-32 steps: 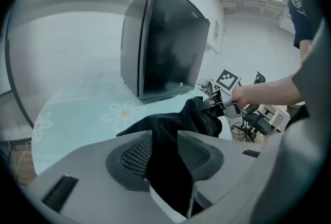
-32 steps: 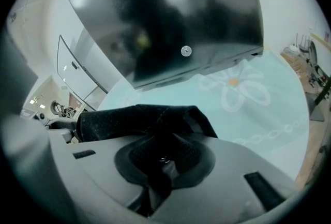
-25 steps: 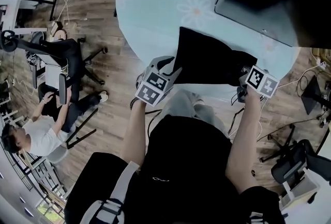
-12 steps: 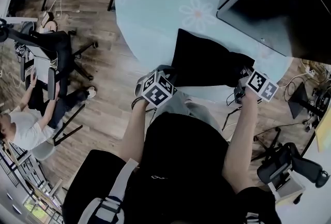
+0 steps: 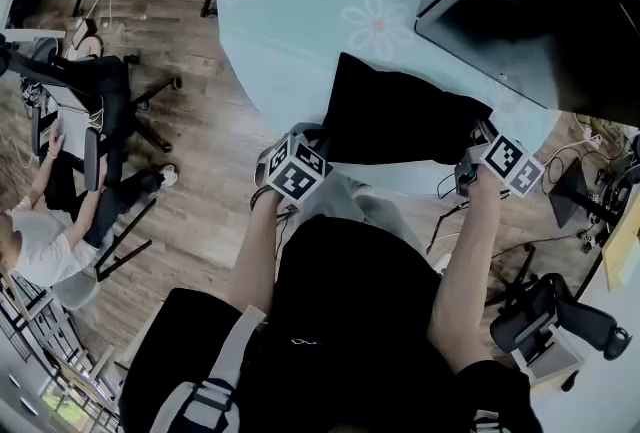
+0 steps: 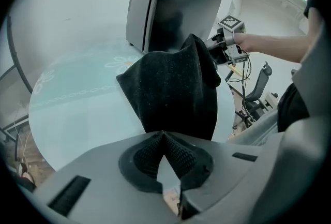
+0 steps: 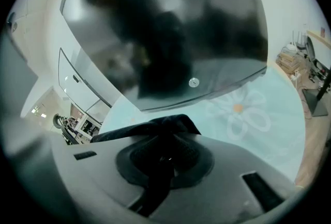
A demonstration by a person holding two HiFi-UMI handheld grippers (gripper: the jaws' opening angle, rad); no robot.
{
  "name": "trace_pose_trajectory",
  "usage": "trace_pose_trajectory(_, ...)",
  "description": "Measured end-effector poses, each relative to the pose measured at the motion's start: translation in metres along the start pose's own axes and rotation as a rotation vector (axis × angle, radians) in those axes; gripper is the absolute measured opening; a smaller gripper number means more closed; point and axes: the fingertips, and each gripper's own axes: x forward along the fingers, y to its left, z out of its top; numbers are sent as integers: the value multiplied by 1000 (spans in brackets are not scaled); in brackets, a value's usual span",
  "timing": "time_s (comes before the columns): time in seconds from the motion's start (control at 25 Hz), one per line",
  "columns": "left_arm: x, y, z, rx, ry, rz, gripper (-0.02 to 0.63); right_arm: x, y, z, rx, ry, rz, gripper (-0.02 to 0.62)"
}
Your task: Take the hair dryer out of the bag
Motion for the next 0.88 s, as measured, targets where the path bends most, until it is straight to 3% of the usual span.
trace_pose_trajectory(0.6, 4, 8, -3, 0, 53, 107, 2, -55, -65, 8, 102, -109, -38, 31)
trace_pose_trajectory(0.88, 2, 13, -5, -4, 73, 188, 2, -93, -107, -4, 203, -173, -55, 29)
